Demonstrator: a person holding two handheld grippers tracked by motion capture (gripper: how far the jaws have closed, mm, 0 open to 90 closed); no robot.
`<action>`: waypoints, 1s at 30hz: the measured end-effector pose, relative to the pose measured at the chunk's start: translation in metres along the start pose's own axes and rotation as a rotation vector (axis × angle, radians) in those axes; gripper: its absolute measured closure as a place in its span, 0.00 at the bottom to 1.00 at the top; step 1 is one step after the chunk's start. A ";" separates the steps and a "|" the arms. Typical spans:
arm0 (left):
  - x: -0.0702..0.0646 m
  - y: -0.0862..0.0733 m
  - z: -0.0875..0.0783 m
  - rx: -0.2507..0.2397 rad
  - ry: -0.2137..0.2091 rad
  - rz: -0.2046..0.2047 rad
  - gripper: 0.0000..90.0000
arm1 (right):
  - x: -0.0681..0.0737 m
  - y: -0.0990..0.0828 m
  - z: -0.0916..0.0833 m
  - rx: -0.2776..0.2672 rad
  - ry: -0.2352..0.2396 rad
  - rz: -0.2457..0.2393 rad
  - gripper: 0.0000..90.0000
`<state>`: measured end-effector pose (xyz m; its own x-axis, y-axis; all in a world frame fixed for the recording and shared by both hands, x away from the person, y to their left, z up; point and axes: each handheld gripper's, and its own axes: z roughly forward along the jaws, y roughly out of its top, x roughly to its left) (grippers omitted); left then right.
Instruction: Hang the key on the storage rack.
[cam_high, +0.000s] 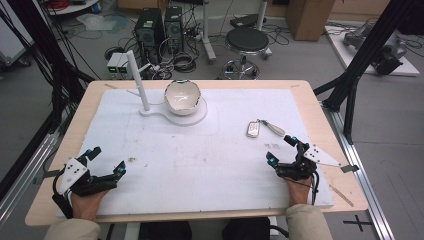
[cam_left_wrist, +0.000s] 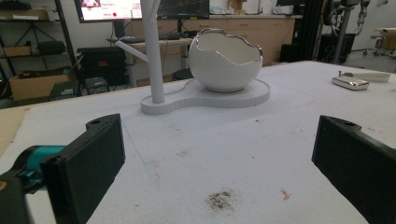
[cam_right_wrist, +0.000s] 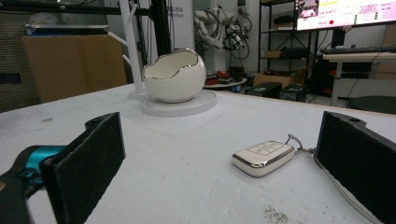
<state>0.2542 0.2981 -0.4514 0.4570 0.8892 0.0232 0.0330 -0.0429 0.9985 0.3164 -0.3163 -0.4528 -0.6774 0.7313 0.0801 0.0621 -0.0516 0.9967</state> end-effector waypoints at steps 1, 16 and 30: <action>0.000 0.000 0.000 0.003 -0.003 -0.002 0.03 | 0.000 0.000 0.000 -0.001 -0.001 -0.002 0.01; 0.001 0.001 0.002 0.017 -0.004 -0.008 0.03 | 0.000 0.000 0.000 0.001 -0.010 0.011 0.01; 0.002 0.001 0.002 0.022 -0.001 -0.017 0.03 | -0.024 0.058 0.008 0.094 -0.035 0.036 0.01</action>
<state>0.2570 0.2991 -0.4505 0.4575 0.8892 0.0066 0.0601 -0.0383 0.9975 0.3422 -0.3315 -0.3968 -0.6475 0.7535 0.1142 0.1562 -0.0155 0.9876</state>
